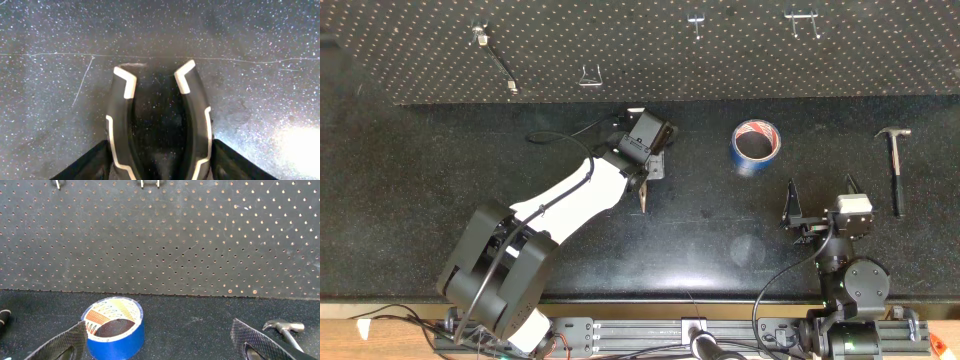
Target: Place Tools Onto Pegboard
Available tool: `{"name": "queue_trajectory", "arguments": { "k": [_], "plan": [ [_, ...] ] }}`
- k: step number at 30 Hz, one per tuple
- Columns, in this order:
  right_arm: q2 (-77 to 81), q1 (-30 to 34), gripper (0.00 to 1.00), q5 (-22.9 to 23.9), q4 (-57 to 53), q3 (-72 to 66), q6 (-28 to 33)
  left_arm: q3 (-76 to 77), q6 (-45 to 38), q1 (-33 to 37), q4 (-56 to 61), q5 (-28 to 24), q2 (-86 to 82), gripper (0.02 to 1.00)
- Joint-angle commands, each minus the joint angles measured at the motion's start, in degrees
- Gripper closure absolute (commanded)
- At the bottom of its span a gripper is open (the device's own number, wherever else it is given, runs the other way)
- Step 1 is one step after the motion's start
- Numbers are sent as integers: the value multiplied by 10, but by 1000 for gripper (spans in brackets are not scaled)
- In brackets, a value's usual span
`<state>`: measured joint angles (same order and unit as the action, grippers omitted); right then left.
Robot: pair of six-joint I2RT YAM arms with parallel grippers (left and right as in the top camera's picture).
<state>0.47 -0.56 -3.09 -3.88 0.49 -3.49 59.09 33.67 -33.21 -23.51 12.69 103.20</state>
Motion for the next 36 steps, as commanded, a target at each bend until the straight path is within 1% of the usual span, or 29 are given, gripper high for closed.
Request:
{"name": "queue_trajectory", "arguments": {
  "k": [1,10,11,13,17,25,27,29,30,31,34,36],
  "plan": [
    [-3,-3,66,-3,-1,-3,10,1,2,-2,-2,-13,21,413],
    [-3,-3,66,-3,-1,-3,10,1,2,-2,-2,-13,21,428],
    [-3,-3,71,-3,-1,-3,10,1,2,-2,-2,-13,21,459],
    [-3,-3,66,-3,-1,-3,10,1,2,-2,-2,-13,21,487],
    [-3,-3,66,-3,-1,-3,10,1,2,-2,-2,-13,21,503],
    [-3,-3,66,-3,-1,-3,10,1,2,-2,-2,-13,21,603],
    [-3,-3,66,-3,-1,-3,10,1,2,-2,0,-13,21,638],
    [-3,-3,66,-3,-1,-3,10,1,2,-2,0,-13,21,724],
    [-3,-3,66,-3,-1,-3,10,1,2,-2,0,-13,21,866],
    [-3,-3,66,-3,-1,-3,10,1,2,-2,0,-13,21,989],
    [-3,-3,66,-3,-1,-3,10,1,-1,-2,-15,-12,-20,989],
    [-3,-3,66,-3,-1,-3,10,1,0,-2,-61,-13,-82,989]
  ]
}}
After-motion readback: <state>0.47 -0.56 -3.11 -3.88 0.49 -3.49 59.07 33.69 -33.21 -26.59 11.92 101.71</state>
